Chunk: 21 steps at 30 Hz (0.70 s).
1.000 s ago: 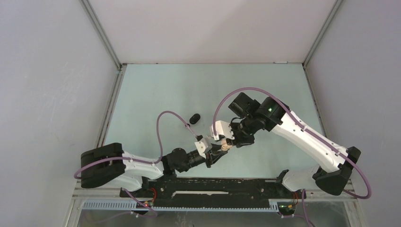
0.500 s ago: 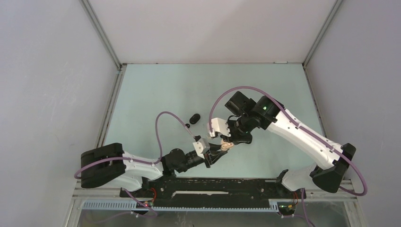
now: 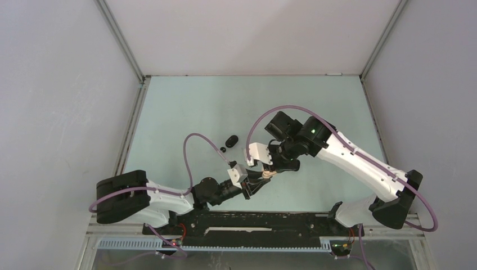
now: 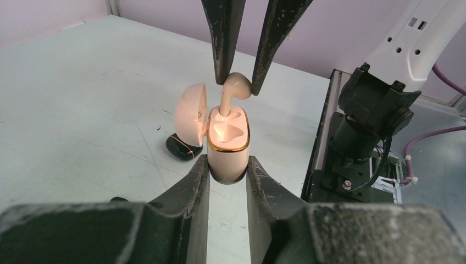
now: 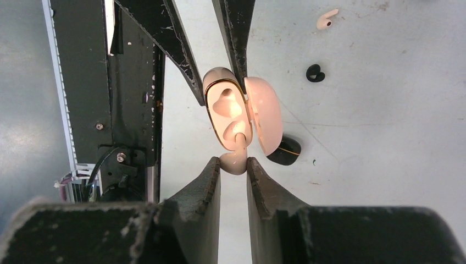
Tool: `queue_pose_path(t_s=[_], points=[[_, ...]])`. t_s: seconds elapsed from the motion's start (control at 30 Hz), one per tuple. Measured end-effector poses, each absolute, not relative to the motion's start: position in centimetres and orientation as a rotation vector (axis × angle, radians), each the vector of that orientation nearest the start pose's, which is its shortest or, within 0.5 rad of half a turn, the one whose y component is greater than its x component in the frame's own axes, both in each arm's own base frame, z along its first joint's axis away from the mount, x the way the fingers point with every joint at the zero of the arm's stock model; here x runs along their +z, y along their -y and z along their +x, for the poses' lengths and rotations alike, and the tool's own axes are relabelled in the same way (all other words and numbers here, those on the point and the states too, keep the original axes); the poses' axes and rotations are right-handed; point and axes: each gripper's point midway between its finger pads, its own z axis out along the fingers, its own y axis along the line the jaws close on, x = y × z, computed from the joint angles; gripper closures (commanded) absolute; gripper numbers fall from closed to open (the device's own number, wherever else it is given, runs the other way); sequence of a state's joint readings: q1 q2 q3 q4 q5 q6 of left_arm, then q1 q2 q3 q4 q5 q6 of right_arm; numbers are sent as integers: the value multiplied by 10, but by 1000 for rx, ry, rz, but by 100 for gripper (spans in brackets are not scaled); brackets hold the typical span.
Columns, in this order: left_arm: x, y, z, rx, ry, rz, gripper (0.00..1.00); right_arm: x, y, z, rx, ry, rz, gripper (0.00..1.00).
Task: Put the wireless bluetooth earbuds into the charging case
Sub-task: Adjust the earbud with the charging case.
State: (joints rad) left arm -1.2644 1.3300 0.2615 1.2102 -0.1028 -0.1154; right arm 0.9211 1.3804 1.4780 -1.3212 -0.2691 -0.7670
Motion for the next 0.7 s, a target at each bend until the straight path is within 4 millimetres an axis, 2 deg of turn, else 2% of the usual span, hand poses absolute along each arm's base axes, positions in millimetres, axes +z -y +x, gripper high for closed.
queue_pose_path(t_s=[0.1,0.23,0.47,0.57,0.7], points=[[178,359,127,-1053,-1320,746,100,210,-223,145,407,-1799,-2133,83],[178,359,127,-1053,-1318,745,100,210,-224,146,395,-1804,-2123,68],[178,361,128,-1058,-1309,739,100,209,-229,155,360,-1881,-2056,53],[181,361,128,-1063,-1298,730,100,217,-231,159,364,-1899,-2015,52],[185,360,127,-1072,-1281,721,100,240,-232,166,389,-1890,-1941,49]])
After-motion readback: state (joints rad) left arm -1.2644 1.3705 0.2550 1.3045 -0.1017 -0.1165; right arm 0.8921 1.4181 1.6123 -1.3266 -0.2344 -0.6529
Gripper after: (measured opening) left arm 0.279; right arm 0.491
